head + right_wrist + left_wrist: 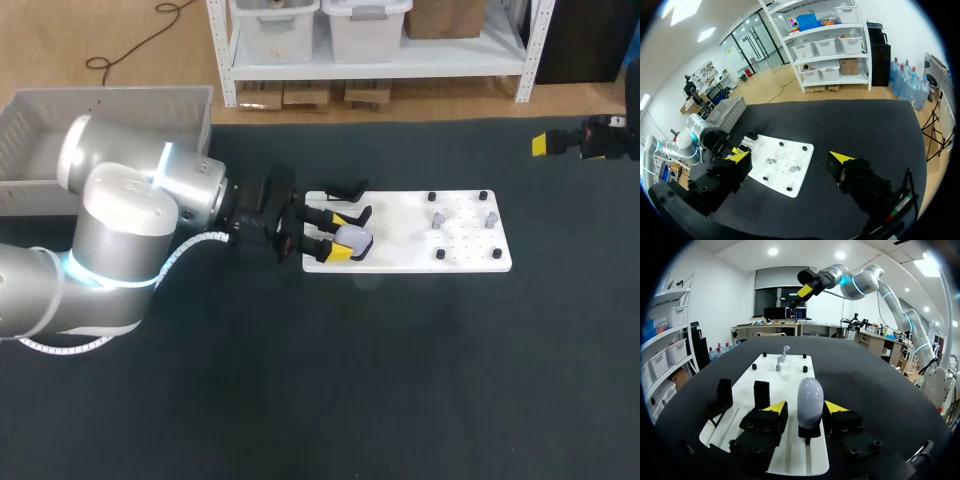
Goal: Pick up each earbud case from the left stands, insert the matching earbuds, close the lid, and place the case in the box.
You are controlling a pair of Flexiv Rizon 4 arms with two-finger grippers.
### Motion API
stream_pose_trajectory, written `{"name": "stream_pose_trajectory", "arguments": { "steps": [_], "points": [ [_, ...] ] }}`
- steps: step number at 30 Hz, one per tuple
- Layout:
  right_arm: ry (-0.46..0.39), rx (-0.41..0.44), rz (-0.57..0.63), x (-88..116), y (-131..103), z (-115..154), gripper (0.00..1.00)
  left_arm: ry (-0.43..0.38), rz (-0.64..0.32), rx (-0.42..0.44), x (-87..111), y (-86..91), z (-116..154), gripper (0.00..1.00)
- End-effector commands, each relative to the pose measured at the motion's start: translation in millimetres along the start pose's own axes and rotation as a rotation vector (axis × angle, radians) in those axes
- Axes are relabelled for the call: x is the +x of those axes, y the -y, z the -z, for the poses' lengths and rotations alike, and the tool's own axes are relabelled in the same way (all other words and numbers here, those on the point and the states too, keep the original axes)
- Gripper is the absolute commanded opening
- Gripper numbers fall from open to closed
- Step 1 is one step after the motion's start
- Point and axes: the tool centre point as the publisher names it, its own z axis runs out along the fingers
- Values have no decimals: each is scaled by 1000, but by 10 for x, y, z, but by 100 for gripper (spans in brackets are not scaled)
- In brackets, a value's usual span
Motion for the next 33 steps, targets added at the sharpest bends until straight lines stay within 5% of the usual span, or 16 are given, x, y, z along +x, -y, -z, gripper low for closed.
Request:
{"name": "stream_pose_trajectory", "arguments": {
  "steps": [1,8,11,18,33],
  "points": [
    [-1,-1,0,-2,3,1,100,3,-3,-4,13,13,-9,42],
    [-1,-1,0,-2,3,1,100,10,-9,-11,-11,17,-1,21],
    [-1,-1,0,-2,3,1,100,11,-12,-14,-14,18,15,0],
    [-1,-1,0,-2,3,1,100,48,-18,-29,-133,57,187,0],
    [-1,-1,0,-2,3,1,100,309,-98,-63,-1031,288,785,0]
  ]
}}
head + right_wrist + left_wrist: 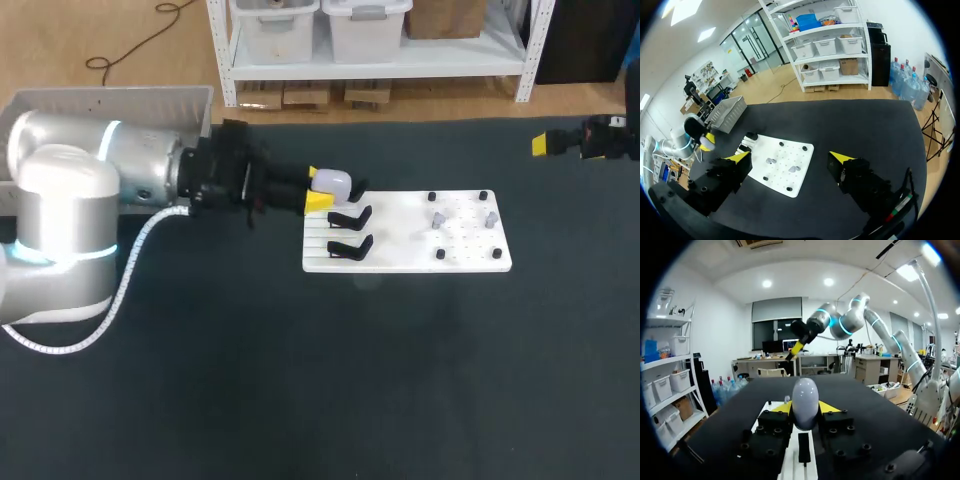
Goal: Pick up each earbud case from the left stands, insert the matching earbuds, close the lid, and place the case in the box.
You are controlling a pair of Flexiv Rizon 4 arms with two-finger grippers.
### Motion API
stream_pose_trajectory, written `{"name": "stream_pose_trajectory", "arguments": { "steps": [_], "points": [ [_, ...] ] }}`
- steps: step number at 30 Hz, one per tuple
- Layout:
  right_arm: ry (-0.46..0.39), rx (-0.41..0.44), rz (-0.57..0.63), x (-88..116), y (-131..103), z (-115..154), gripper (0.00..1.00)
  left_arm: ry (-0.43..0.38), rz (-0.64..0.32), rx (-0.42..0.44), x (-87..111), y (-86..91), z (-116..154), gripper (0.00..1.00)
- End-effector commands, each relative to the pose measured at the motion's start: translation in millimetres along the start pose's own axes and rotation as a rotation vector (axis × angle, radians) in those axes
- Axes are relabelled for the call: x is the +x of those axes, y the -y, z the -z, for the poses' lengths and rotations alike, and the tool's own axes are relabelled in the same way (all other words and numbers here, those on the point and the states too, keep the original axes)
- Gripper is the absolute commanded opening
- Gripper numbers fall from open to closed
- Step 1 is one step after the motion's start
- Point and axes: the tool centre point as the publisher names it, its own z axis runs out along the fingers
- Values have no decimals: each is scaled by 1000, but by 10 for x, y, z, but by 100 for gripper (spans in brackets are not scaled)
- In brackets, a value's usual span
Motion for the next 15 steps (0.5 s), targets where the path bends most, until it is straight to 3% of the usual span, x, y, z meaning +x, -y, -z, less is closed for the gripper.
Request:
{"name": "stream_pose_trajectory", "arguments": {
  "steps": [1,5,15],
  "points": [
    [-1,-1,0,-2,3,1,100,35,-13,-60,-202,146,84,0],
    [-1,-1,0,-2,3,1,100,69,10,-67,-372,156,126,0],
    [-1,-1,0,-2,3,1,100,69,10,-67,-372,156,126,0]
  ]
}}
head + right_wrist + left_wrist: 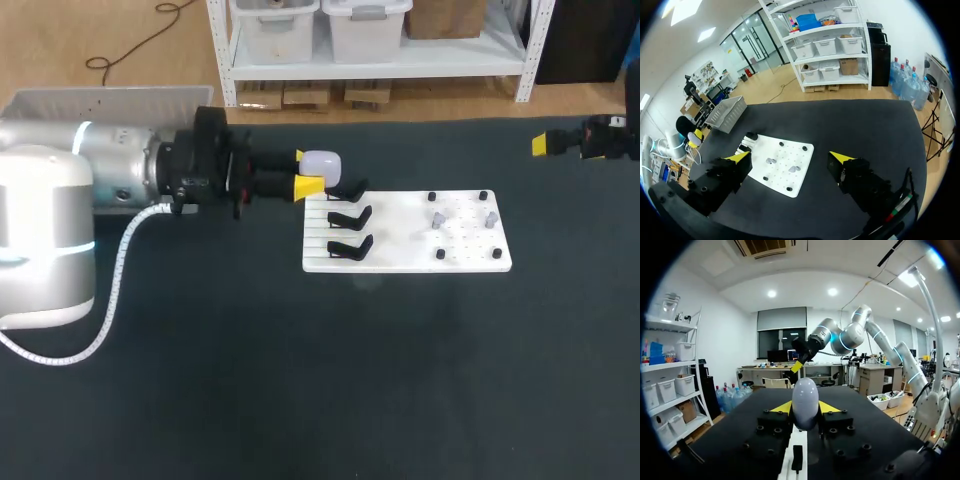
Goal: Pick up each earbud case from the left stands, insert the matching earbuds, close the lid, and place the case in the box.
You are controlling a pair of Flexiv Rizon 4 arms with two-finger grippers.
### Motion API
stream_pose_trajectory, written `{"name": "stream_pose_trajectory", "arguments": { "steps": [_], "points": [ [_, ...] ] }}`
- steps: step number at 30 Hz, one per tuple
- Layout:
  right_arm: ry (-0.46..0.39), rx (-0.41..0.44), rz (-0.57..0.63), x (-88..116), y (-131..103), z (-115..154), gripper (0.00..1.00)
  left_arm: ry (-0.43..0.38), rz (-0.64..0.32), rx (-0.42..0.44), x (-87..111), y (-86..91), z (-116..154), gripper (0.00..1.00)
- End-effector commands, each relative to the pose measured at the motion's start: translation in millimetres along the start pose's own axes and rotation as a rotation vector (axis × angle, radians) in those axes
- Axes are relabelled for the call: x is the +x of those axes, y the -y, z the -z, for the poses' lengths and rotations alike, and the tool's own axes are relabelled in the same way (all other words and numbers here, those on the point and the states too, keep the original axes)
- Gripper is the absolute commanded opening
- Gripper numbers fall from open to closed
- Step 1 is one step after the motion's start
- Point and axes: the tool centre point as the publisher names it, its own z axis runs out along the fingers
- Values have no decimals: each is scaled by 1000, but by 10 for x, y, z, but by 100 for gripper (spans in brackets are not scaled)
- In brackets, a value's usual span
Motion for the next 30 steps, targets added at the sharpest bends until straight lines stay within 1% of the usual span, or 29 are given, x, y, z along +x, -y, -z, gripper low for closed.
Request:
{"name": "stream_pose_trajectory", "arguments": {
  "steps": [1,10,12,13,16,20,28,30],
  "points": [
    [-1,-1,0,-2,3,1,100,1,-2,-13,2,20,-7,0],
    [-1,-1,0,-2,3,1,100,1,-2,-13,2,20,-7,0],
    [-1,-1,0,-2,3,1,100,28,11,-6,35,79,-45,0],
    [-3,-11,16,-6,-48,12,100,43,18,-2,40,100,-71,0],
    [-27,-7,78,27,-192,59,100,67,23,14,59,132,-152,0],
    [-42,-21,134,105,-404,141,100,75,26,49,72,132,-236,0],
    [-84,-49,226,291,-887,167,100,55,34,79,163,142,-347,0],
    [-97,-41,240,327,-991,150,100,45,36,79,188,142,-351,0]
  ]
}}
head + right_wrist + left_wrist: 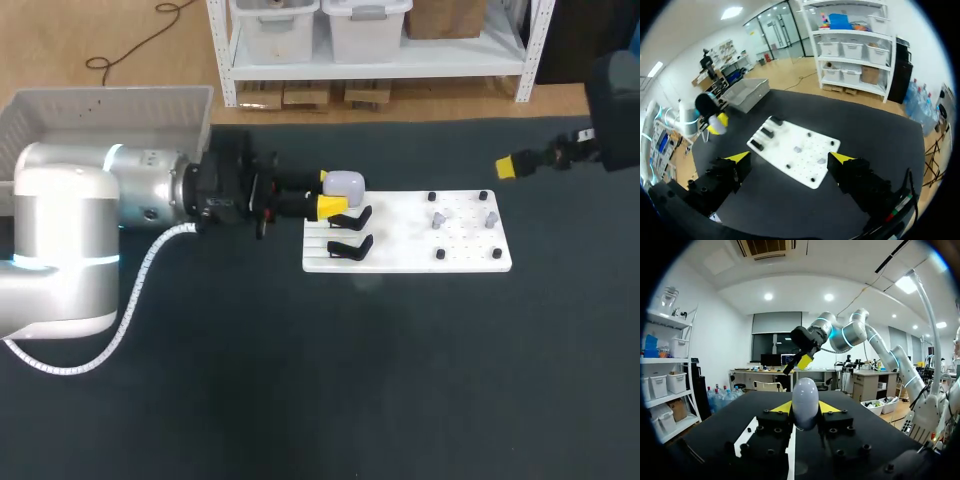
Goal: Pick up each earbud case from the left stands, insert the matching earbuds, close the lid, and place the case in the box.
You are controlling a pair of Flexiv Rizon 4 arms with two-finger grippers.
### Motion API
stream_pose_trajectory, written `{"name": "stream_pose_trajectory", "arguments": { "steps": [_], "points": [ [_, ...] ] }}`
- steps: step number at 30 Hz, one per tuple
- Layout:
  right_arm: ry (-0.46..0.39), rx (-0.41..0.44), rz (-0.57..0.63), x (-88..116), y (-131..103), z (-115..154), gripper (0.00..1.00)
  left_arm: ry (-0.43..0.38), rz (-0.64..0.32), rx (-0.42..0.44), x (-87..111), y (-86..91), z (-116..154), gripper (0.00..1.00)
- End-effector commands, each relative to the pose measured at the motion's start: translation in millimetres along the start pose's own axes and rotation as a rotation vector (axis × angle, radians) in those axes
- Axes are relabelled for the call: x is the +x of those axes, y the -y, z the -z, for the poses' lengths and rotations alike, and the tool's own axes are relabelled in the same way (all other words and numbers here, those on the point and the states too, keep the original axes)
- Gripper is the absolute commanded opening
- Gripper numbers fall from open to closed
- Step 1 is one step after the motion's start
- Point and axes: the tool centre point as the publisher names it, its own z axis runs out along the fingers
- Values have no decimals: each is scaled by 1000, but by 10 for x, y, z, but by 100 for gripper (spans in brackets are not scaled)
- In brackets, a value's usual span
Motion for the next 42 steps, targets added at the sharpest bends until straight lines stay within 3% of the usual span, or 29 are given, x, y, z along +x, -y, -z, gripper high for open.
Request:
{"name": "stream_pose_trajectory", "arguments": {
  "steps": [1,6,13,32,42],
  "points": [
    [-19,56,5,27,-243,2,100,-17,0,12,58,-60,-26,0],
    [-32,39,9,36,-480,-137,100,-16,9,-12,70,-83,24,0],
    [-75,81,48,27,-729,-335,100,-26,9,-24,102,-80,56,0],
    [-123,-31,75,-83,-1268,-729,100,-32,0,-26,105,-81,61,0],
    [-142,-87,81,-137,-1374,-915,100,-32,0,-26,105,-81,61,0]
  ]
}}
